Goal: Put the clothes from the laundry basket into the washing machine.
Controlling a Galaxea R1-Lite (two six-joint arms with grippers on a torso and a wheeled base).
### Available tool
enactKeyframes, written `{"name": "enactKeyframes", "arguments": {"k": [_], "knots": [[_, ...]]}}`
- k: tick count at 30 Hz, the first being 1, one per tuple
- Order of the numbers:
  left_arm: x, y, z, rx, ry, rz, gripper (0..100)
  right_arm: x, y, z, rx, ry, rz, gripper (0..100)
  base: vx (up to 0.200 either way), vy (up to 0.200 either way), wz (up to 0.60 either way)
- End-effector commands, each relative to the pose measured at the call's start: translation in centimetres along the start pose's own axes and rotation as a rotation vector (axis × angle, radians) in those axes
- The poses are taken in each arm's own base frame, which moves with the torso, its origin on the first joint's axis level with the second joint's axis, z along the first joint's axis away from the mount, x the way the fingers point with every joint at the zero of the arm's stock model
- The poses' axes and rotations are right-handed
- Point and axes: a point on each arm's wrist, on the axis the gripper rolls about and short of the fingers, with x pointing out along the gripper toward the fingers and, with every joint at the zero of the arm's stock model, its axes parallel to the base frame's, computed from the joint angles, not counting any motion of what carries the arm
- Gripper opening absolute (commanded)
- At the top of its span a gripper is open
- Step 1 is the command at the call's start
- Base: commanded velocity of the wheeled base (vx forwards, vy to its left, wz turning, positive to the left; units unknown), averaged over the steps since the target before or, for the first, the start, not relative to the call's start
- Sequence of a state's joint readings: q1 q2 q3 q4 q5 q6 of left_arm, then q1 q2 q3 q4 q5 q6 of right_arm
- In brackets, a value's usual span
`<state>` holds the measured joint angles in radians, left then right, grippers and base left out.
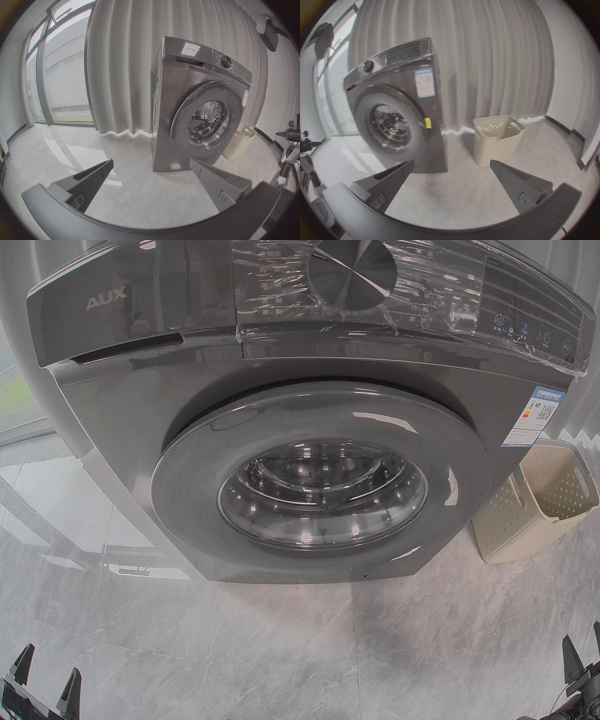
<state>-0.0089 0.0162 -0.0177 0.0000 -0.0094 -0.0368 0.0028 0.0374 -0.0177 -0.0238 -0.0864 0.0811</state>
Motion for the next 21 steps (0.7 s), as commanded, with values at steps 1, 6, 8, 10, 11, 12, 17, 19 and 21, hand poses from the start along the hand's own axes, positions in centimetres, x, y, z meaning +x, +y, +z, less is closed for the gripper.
{"name": "enactKeyframes", "arguments": {"k": [1,6,8,10,11,12,17,19,21], "knots": [[0.01,0.02,-0.53,0.000,0.001,0.000,100,-0.35,-0.18,-0.18,-0.002,-0.027,-0.077,100,0.000,0.000,0.00],[0.01,0.02,-0.53,0.000,0.001,0.000,100,-0.19,0.21,-0.84,-0.103,0.008,0.119,100,0.000,0.000,0.00],[0.01,0.02,-0.53,0.000,0.001,0.000,100,-0.18,0.11,-0.81,-0.078,0.006,0.073,100,0.000,0.000,0.00],[0.01,0.02,-0.53,0.000,0.001,0.000,100,-0.17,0.04,-0.79,-0.047,0.003,0.039,100,0.000,0.000,0.00],[0.01,0.02,-0.53,0.000,0.001,0.000,100,-0.17,0.04,-0.79,-0.047,0.003,0.037,100,0.000,0.000,0.00],[0.01,0.02,-0.53,0.000,0.001,0.000,100,-0.17,0.05,-0.79,-0.050,0.003,0.037,100,0.000,0.000,0.00],[0.01,0.02,-0.53,0.000,0.001,0.000,100,-0.18,0.08,-0.83,-0.103,0.006,0.050,100,0.000,0.000,0.00],[0.01,0.02,-0.53,0.002,0.001,0.000,100,-0.18,0.09,-0.81,-0.106,0.004,0.056,100,0.000,0.000,0.00],[0.00,0.02,-0.48,-0.002,0.000,0.000,100,-0.18,0.10,-0.83,-0.089,0.006,0.064,100,0.000,0.000,0.00]]}}
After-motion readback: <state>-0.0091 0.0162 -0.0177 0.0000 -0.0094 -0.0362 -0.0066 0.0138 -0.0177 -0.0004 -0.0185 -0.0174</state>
